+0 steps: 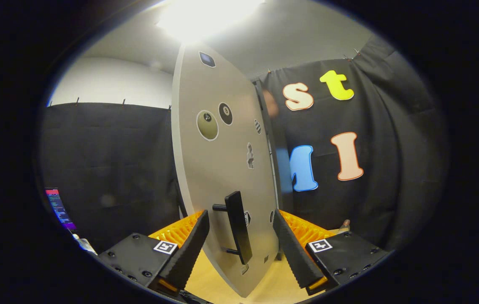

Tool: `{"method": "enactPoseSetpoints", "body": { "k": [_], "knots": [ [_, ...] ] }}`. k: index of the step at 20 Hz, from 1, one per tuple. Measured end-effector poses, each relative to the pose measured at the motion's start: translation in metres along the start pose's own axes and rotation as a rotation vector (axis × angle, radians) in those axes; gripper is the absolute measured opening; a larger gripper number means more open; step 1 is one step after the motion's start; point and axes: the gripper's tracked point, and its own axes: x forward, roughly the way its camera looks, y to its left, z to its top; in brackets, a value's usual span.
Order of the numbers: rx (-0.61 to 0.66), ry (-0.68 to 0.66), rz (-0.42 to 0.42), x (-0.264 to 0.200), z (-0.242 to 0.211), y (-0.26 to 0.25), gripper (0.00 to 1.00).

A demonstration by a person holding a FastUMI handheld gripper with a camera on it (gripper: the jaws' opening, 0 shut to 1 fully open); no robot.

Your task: Open the shoe cabinet door, grab the shoes and put them into the shoe cabinet, then close the shoe cabinet door.

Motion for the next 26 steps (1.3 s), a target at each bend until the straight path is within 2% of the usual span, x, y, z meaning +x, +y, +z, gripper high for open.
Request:
{"method": "enactPoseSetpoints", "body": {
  "k": [4,6,11,18,26],
  "knots": [
    [-0.039,0.036,0.070,0.031,-0.010,0.009,0.97],
    [-0.061,0.031,0.137,0.047,-0.011,0.024,0.97],
    [-0.038,0.030,0.222,0.079,-0.022,0.063,0.96],
    [-0.002,0.030,0.231,0.139,-0.032,0.111,0.97],
    [-0.012,-0.013,0.169,0.209,-0.032,0.151,0.97]
  ]
}}
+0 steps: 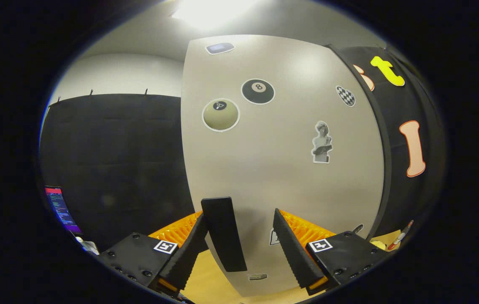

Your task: Open the shoe cabinet door, grab the shoes and put them into the shoe cabinet, then close the shoe cabinet door.

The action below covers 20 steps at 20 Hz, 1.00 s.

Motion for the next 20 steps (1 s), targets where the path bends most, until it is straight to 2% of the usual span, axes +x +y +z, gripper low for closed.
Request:
{"method": "enactPoseSetpoints", "body": {
  "k": [7,8,13,17,20],
  "knots": [
    [-0.014,-0.051,-0.114,0.044,0.002,-0.002,0.97],
    [-0.027,-0.062,-0.151,0.048,0.001,-0.006,0.97],
    [-0.057,-0.056,-0.203,0.057,0.002,-0.008,0.93],
    [-0.057,-0.068,-0.218,0.047,0.004,-0.008,0.96],
    [-0.109,-0.070,-0.239,0.010,0.007,-0.017,0.97]
  ]
}}
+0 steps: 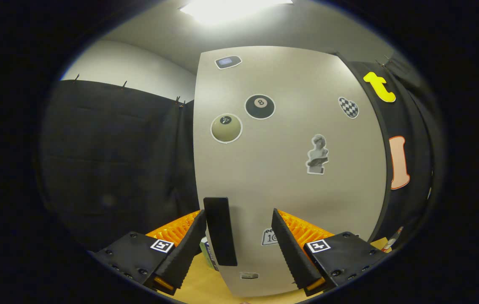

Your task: Open the shoe cabinet door, grab the shoes and put them into the shoe cabinet, then close the shoe cabinet door.

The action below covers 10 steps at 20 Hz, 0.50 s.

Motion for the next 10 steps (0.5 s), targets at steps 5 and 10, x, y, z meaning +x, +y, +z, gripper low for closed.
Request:
{"method": "enactPoseSetpoints", "body": {
  "k": [5,10],
  "knots": [
    [-0.123,-0.048,-0.130,-0.070,0.014,-0.074,0.97],
    [-0.120,-0.033,-0.287,-0.144,0.018,-0.166,0.97]
  ]
}}
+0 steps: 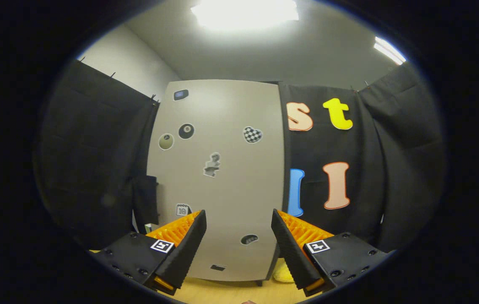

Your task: Open the shoe cabinet door, grab the shoes and put them into the shoe cabinet, then close the shoe cabinet door.

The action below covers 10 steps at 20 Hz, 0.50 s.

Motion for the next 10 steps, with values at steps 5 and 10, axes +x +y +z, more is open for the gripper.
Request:
{"method": "enactPoseSetpoints", "body": {
  "k": [5,10],
  "knots": [
    [0.017,-0.002,-0.139,-0.045,-0.002,-0.084,0.98],
    [-0.005,0.003,-0.218,-0.082,-0.005,-0.134,0.98]
  ]
}}
